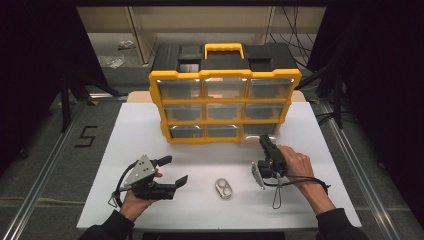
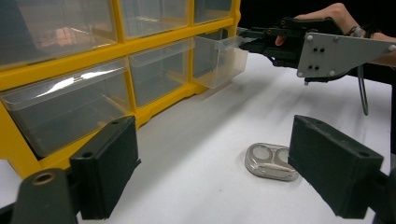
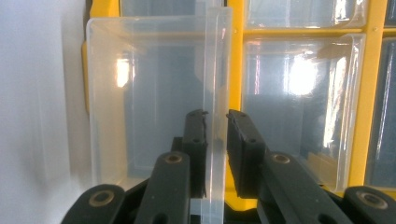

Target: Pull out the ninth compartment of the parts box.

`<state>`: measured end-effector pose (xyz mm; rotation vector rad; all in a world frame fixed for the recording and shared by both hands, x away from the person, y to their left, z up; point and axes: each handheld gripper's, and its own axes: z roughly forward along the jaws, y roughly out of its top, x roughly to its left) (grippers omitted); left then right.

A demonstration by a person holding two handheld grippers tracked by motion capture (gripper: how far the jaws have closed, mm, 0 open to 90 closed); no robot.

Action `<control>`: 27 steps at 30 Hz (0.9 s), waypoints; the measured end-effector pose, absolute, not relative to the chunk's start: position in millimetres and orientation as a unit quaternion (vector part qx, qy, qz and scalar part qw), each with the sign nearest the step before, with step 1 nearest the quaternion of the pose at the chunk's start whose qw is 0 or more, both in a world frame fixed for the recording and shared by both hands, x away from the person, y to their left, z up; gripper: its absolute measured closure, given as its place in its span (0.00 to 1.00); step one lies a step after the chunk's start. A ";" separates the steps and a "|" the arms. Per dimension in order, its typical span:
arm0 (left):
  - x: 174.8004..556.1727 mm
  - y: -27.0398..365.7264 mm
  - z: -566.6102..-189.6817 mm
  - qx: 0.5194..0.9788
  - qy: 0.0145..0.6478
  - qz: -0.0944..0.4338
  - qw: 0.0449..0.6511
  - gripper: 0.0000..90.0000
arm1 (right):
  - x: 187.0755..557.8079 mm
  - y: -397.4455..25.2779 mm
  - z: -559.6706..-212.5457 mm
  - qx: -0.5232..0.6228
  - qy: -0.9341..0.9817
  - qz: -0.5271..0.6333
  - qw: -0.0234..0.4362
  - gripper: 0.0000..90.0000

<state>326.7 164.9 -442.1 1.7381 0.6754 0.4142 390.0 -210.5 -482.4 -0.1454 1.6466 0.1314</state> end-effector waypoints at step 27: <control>326.7 165.0 -442.3 0.743 0.289 0.177 0.578 0.17 | 376.8 -212.8 -481.1 -0.074 0.732 0.064 0.674 0.88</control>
